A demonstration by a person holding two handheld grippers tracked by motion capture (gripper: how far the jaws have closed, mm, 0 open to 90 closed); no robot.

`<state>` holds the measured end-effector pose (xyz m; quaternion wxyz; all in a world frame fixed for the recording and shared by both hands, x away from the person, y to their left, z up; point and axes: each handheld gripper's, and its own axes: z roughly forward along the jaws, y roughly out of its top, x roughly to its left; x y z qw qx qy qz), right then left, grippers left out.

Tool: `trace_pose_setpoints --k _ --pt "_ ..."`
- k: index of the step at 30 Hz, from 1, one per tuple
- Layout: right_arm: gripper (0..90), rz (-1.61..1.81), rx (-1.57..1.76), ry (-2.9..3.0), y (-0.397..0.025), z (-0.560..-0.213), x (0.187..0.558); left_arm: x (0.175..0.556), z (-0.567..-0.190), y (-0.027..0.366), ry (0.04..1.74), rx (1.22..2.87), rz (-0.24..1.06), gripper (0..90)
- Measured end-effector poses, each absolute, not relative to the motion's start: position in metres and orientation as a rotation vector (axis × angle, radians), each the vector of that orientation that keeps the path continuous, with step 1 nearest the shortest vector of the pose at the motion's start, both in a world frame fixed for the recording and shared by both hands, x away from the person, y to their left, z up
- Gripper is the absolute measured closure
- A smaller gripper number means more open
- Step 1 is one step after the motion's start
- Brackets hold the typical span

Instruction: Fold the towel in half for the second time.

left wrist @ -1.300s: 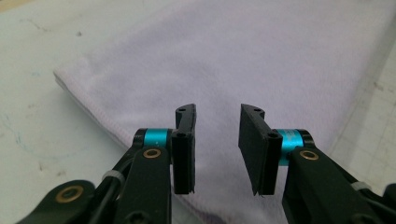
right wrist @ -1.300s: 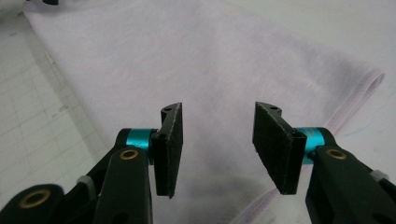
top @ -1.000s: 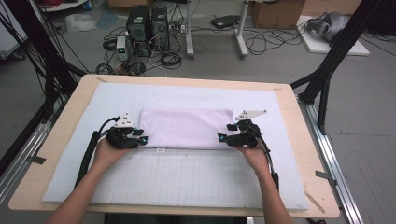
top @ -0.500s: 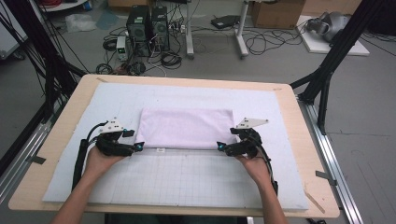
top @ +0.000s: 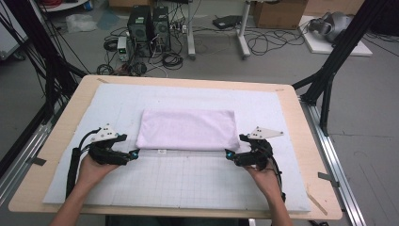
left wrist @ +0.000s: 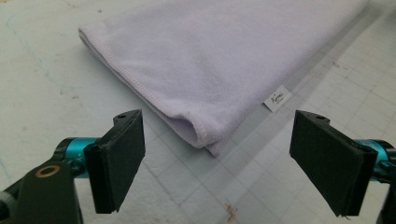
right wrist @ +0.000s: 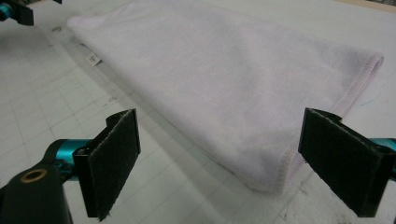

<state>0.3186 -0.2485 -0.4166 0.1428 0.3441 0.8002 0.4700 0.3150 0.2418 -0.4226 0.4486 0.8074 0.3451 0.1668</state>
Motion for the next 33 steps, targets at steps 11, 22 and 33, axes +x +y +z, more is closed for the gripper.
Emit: trace_pose_setpoints --k 11,22,33 --pt "11.7 1.347 0.972 2.304 -0.257 -0.418 0.302 0.306 -0.422 0.247 0.863 2.009 0.418 10.7" --pt "11.7 1.355 0.983 2.275 -0.269 -0.417 0.283 0.293 -0.419 0.25 0.862 1.987 0.439 10.6" --pt "11.6 1.334 0.987 2.267 -0.278 -0.418 0.263 0.277 -0.422 0.251 0.842 2.014 0.435 10.6"
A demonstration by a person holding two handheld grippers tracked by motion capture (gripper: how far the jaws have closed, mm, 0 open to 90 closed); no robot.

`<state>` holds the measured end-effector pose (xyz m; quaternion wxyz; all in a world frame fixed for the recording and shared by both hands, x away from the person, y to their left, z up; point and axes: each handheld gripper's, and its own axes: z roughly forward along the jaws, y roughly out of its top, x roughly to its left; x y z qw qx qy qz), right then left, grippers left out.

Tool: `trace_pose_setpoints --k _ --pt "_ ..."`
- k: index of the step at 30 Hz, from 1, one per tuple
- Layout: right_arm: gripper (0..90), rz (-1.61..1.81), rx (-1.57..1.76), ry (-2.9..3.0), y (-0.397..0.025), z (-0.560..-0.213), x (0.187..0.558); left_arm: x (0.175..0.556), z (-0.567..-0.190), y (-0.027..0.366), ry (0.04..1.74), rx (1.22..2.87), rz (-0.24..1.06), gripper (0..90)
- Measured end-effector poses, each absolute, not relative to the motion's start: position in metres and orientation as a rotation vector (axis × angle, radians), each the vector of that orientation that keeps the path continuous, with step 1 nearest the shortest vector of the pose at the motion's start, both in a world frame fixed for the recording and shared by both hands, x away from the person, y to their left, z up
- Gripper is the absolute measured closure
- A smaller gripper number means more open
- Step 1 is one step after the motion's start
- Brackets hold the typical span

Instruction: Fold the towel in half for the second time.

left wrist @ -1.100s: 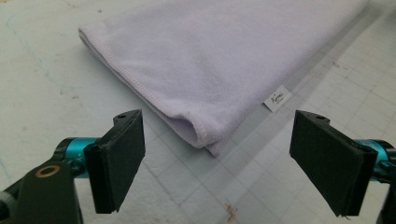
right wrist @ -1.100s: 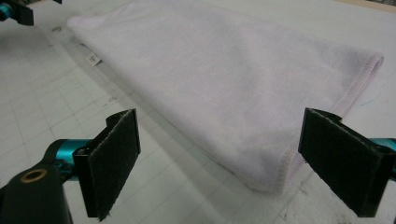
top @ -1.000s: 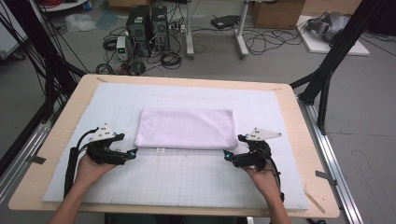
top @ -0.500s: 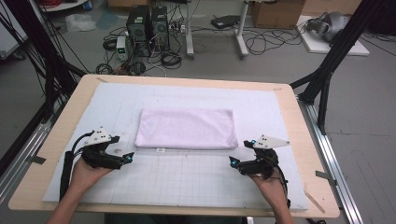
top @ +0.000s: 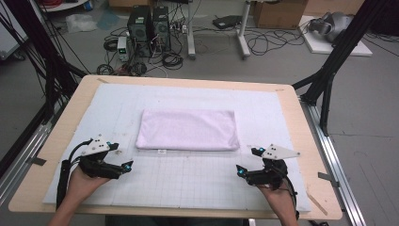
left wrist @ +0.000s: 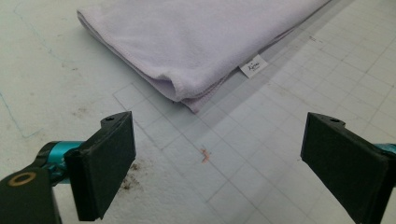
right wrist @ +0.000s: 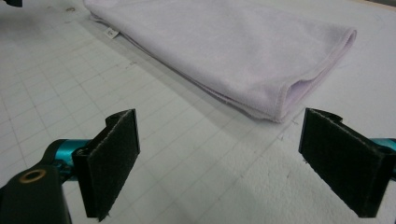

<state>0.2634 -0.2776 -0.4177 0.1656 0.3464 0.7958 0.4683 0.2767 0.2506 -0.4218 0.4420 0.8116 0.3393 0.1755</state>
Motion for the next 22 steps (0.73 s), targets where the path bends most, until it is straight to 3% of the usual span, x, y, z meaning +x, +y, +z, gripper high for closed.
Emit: trace_pose_setpoints --k 22 --pt "11.6 1.298 0.997 2.281 -0.285 -0.427 0.246 0.269 -0.426 0.252 0.845 2.025 0.443 10.7"
